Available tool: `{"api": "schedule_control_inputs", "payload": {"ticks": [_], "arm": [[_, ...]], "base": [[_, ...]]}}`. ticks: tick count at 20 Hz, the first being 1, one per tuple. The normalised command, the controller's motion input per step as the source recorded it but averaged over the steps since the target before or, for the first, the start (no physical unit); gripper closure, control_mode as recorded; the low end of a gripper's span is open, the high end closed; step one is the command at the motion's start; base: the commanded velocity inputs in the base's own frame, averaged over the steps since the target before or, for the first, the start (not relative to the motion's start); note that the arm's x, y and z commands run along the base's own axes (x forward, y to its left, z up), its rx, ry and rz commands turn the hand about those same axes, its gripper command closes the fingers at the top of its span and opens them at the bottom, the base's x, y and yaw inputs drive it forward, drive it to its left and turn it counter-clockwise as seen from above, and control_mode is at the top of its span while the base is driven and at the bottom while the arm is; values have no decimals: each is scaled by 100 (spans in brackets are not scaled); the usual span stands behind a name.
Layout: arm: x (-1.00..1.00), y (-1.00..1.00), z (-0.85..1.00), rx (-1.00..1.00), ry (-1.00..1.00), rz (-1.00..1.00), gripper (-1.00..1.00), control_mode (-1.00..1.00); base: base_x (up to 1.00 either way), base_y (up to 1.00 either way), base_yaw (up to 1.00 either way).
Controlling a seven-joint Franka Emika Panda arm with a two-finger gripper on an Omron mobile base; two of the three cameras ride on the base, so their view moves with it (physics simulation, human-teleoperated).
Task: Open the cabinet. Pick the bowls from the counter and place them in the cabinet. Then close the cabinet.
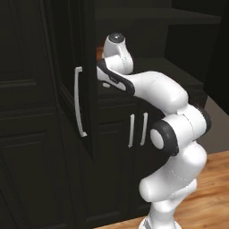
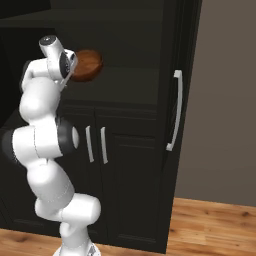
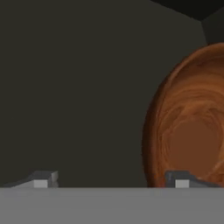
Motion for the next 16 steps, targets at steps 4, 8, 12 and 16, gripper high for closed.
{"api": "schedule_control_inputs", "payload": {"ticks": [4,8,12,16], "arm": [[-100,-6,0,0,-7,-10,-100,-100],[-100,-40,0,5,-22,-17,-100,-100],[-100,-37,34,11,-33,-23,-100,-100],[-100,-37,30,9,-32,-29,-100,-100]], "base": [[0,0,0],[0,0,0],[0,0,0],[0,0,0]]}}
